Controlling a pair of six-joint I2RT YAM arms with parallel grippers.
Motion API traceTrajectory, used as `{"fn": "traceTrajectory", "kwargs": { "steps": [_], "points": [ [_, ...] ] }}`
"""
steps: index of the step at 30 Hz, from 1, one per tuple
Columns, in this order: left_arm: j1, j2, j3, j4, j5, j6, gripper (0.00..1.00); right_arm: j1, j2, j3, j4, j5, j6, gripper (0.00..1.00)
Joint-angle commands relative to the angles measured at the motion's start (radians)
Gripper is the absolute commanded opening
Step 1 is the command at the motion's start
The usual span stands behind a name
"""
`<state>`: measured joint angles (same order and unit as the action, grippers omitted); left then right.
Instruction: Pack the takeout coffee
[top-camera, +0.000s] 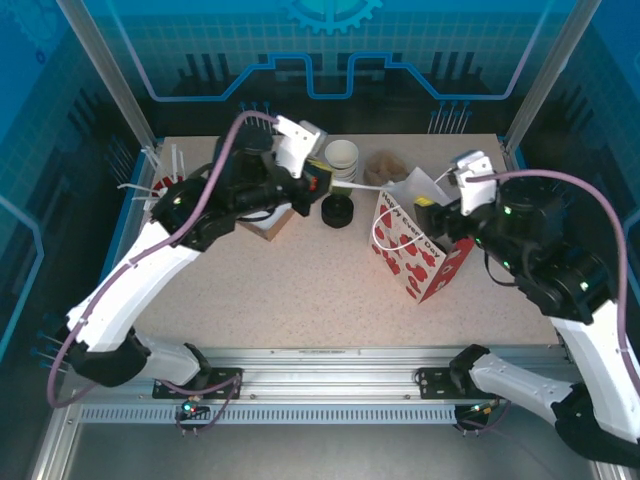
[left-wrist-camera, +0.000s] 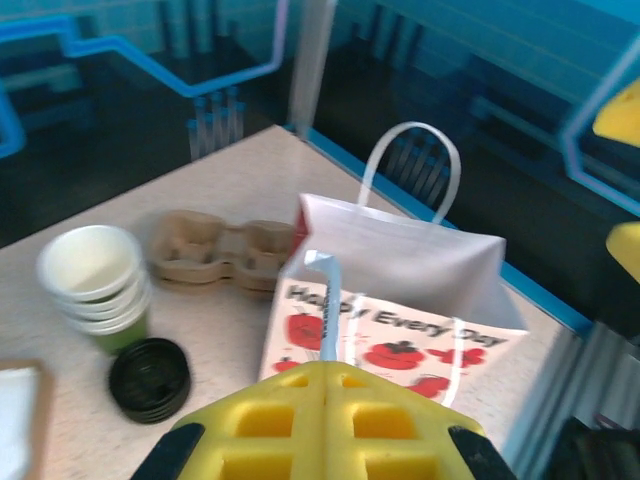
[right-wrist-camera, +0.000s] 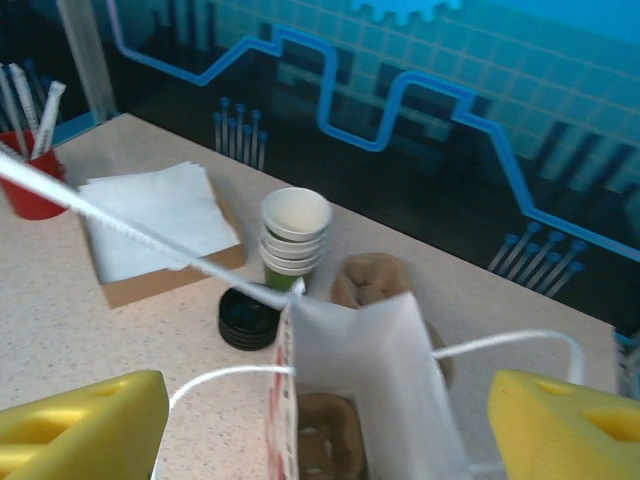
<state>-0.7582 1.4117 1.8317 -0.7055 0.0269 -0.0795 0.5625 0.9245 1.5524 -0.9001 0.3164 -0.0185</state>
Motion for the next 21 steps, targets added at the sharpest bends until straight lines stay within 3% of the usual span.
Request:
{"fn": "traceTrajectory", "kwargs": {
  "steps": [1,17,21],
  "points": [
    [-0.032,0.063,0.082,0.016,0.096,-0.023,0.00,-0.038,-0.011,0.012,-0.103,0.029,0.001,0.84],
    [-0.061,0.471,0.420,-0.134,0.084,0.040,0.00,-0.089,-0.014,-0.059,-0.073,-0.039,0.004,0.85],
    [-0.059,0.554,0.468,-0.148,0.076,0.049,0.05,-0.090,0.005,-0.067,-0.058,-0.046,0.003,0.85]
  ]
}}
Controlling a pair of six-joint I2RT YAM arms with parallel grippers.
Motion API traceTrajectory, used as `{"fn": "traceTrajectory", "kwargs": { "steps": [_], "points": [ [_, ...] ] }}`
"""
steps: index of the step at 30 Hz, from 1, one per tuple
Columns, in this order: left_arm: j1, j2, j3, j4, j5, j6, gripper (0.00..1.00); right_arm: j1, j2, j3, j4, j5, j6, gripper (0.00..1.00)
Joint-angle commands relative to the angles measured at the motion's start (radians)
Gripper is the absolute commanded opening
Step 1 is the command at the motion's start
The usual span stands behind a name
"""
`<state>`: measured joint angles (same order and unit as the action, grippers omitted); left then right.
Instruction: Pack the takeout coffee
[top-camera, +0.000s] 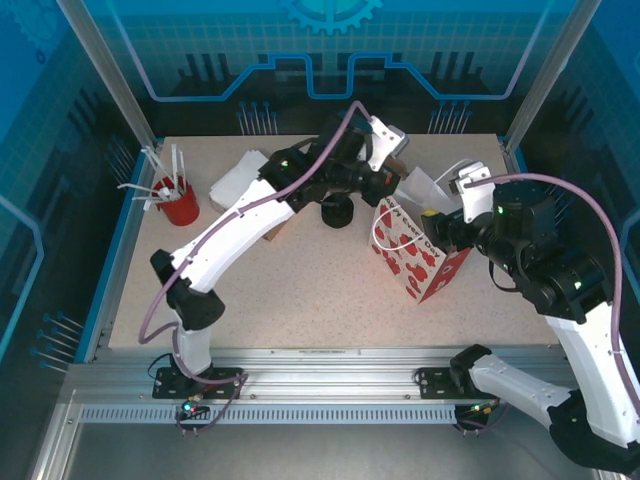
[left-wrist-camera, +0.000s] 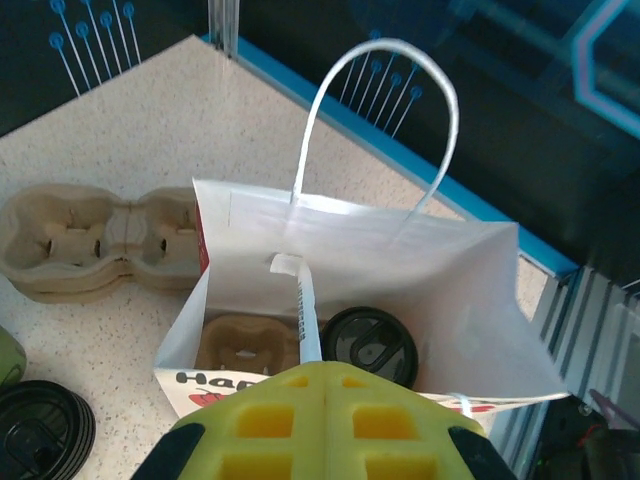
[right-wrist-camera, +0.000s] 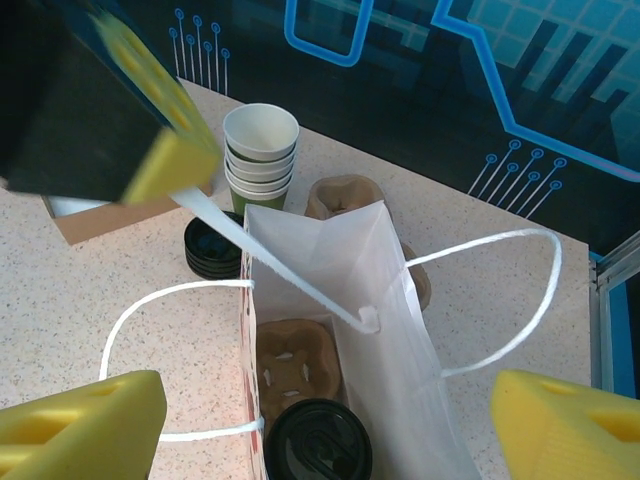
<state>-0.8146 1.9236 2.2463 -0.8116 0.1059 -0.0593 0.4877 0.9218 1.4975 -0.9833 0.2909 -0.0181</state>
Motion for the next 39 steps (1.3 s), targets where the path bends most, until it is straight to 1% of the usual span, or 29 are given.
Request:
{"fn": "traceTrajectory", "kwargs": {
  "steps": [1,4,6,8,10,12,14,16,17,20,23,25,27,29,31,35,39],
  "points": [
    [-0.002,0.064,0.071,-0.047,-0.002,0.030,0.09,-0.016,0.014,-0.015,0.029,-0.023,0.003,0.85],
    [0.007,0.115,0.126,-0.062,0.010,0.032,0.17,-0.015,0.024,-0.029,0.038,-0.027,0.009,0.85],
    [0.021,0.127,0.151,-0.063,0.018,0.024,0.19,-0.016,0.025,-0.053,0.049,-0.036,0.015,0.85],
    [0.039,0.123,0.154,-0.051,0.038,0.006,0.27,-0.016,0.022,-0.079,0.061,-0.053,0.023,0.85],
    [0.060,0.105,0.152,-0.047,0.077,-0.009,0.32,-0.015,0.007,-0.114,0.088,-0.090,0.030,0.84],
    [0.082,0.067,0.124,-0.045,0.088,-0.013,0.35,-0.016,-0.007,-0.143,0.129,-0.153,0.039,0.84],
    [0.112,-0.009,0.016,0.000,0.077,-0.017,0.38,-0.011,-0.011,-0.173,0.187,-0.238,0.061,0.83],
    [0.172,-0.126,-0.187,0.114,0.072,-0.052,0.41,0.006,0.006,-0.199,0.251,-0.323,0.082,0.83],
    [0.207,-0.180,-0.278,0.168,0.076,-0.082,0.42,0.023,0.021,-0.206,0.277,-0.344,0.088,0.83],
    [0.365,-0.320,-0.555,0.307,0.078,-0.190,0.48,0.113,0.086,-0.199,0.340,-0.328,0.084,0.83],
    [0.493,-0.381,-0.730,0.376,0.049,-0.241,0.52,0.203,0.159,-0.168,0.380,-0.286,0.061,0.83],
    [0.560,-0.360,-0.792,0.384,-0.001,-0.244,0.55,0.252,0.212,-0.145,0.405,-0.273,0.048,0.83],
    [0.598,-0.307,-0.796,0.362,-0.056,-0.226,0.58,0.277,0.266,-0.113,0.411,-0.274,0.043,0.83],
    [0.609,-0.222,-0.765,0.328,-0.130,-0.187,0.62,0.298,0.306,-0.088,0.408,-0.269,0.035,0.83],
    [0.617,-0.141,-0.722,0.297,-0.175,-0.159,0.64,0.312,0.330,-0.072,0.401,-0.256,0.026,0.83],
    [0.629,0.019,-0.625,0.237,-0.251,-0.110,0.69,0.321,0.334,-0.081,0.394,-0.227,0.018,0.83],
    [0.641,0.140,-0.540,0.194,-0.291,-0.080,0.74,0.320,0.325,-0.100,0.394,-0.206,0.009,0.84]
  ]
}}
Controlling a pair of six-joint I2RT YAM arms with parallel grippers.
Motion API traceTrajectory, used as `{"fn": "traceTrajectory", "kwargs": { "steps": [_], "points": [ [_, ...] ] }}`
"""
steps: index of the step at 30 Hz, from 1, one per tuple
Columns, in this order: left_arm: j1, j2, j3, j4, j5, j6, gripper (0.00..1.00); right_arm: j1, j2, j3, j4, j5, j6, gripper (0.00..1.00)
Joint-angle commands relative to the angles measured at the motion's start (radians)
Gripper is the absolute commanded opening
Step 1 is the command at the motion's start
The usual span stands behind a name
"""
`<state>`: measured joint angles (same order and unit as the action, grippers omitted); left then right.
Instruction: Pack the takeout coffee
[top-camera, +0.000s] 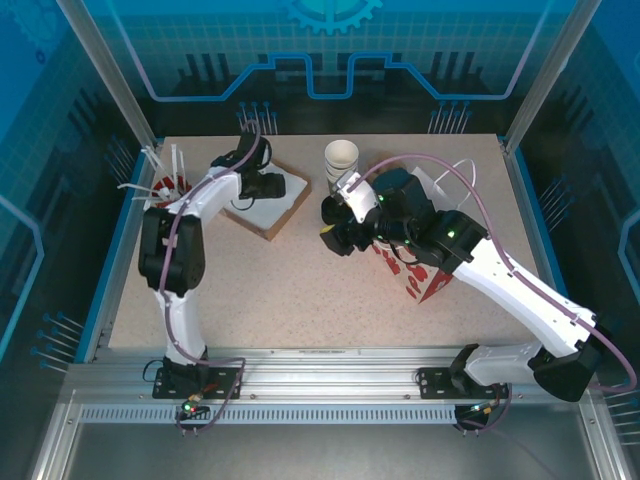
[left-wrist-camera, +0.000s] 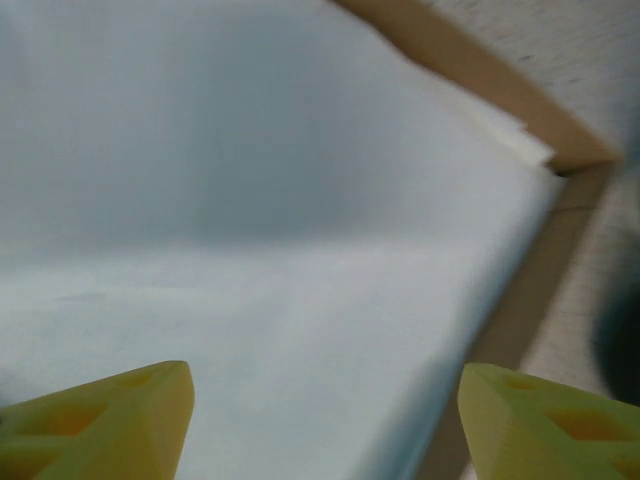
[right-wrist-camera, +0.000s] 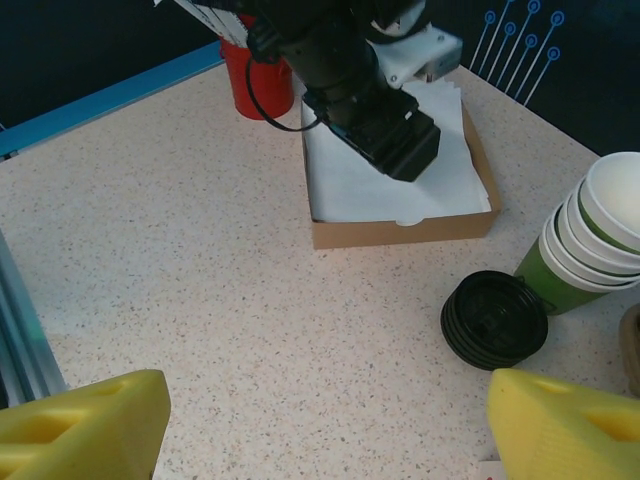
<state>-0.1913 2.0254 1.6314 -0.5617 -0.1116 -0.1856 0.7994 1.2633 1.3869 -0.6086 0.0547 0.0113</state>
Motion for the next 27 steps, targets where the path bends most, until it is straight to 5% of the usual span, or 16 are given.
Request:
{"fn": "traceTrajectory", "kwargs": {
  "steps": [1,14,27],
  "points": [
    [0.019,0.065,0.096,-0.065,-0.078,0.052,0.75,0.008,-0.017,0.009,0.018,0.034,-0.021,0.84],
    [0.045,0.249,0.249,-0.133,-0.030,0.065,0.76,0.008,0.011,0.015,0.007,0.030,-0.024,0.84],
    [0.058,0.274,0.257,-0.156,-0.007,0.074,0.60,0.009,-0.010,-0.014,0.006,0.052,-0.022,0.84]
  ]
}}
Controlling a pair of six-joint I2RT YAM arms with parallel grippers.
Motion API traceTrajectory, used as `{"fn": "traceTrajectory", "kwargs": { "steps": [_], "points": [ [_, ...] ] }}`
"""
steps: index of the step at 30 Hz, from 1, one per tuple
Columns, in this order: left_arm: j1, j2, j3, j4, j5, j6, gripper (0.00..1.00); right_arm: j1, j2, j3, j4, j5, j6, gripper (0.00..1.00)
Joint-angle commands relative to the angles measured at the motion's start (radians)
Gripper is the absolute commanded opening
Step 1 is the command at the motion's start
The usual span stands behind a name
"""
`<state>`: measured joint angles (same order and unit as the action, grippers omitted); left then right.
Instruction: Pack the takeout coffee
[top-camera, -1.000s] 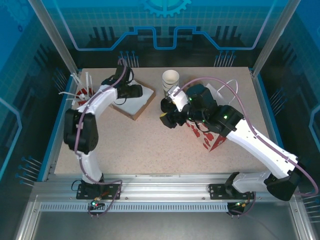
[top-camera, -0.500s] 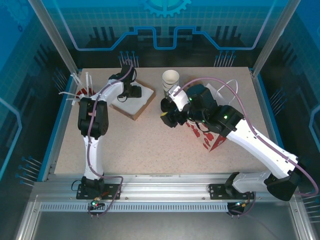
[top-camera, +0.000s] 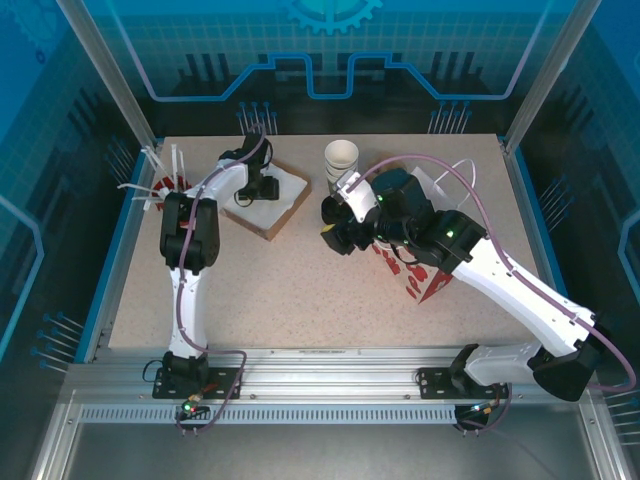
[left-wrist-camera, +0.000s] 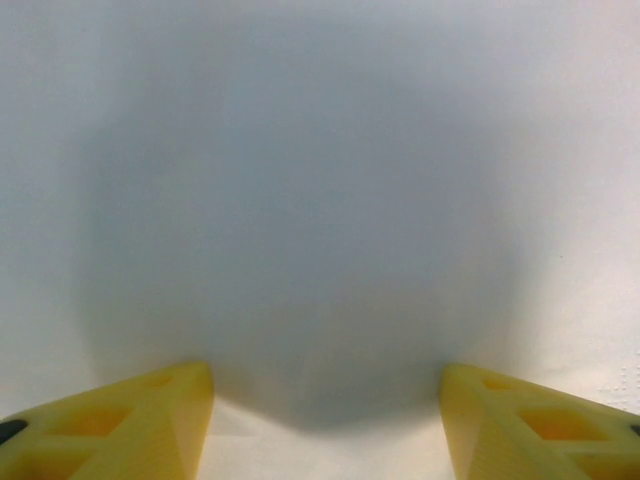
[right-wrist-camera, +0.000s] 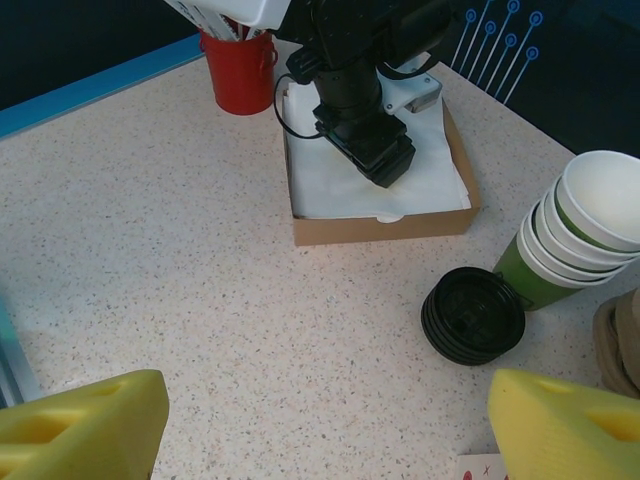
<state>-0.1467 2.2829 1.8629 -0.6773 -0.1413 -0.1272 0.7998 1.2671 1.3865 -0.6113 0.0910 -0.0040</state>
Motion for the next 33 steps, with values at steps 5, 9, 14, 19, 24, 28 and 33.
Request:
{"fn": "traceTrajectory", "kwargs": {
  "steps": [5,9,14,19,24,28,33],
  "points": [
    [0.017,0.009,0.024,-0.044,0.032,0.015,0.52,0.007,-0.009,-0.019,0.011,0.014,-0.005,0.84],
    [0.019,0.001,0.024,-0.042,0.037,0.018,0.44,0.008,-0.002,-0.017,0.010,0.010,-0.005,0.84],
    [0.027,-0.011,0.018,-0.043,0.042,0.020,0.36,0.009,0.003,-0.022,0.010,0.009,-0.006,0.85],
    [0.032,-0.024,0.009,-0.045,0.050,0.020,0.30,0.009,0.012,-0.017,0.007,0.001,-0.003,0.85],
    [0.032,-0.048,0.008,-0.041,0.056,0.018,0.30,0.008,0.014,-0.015,0.006,-0.003,-0.003,0.85],
    [0.032,-0.063,0.009,-0.039,0.060,0.018,0.31,0.009,0.017,-0.016,0.005,-0.004,-0.001,0.84],
    [0.036,-0.066,0.015,-0.043,0.067,0.018,0.31,0.009,0.019,-0.015,0.005,-0.007,-0.001,0.85]
  ]
}}
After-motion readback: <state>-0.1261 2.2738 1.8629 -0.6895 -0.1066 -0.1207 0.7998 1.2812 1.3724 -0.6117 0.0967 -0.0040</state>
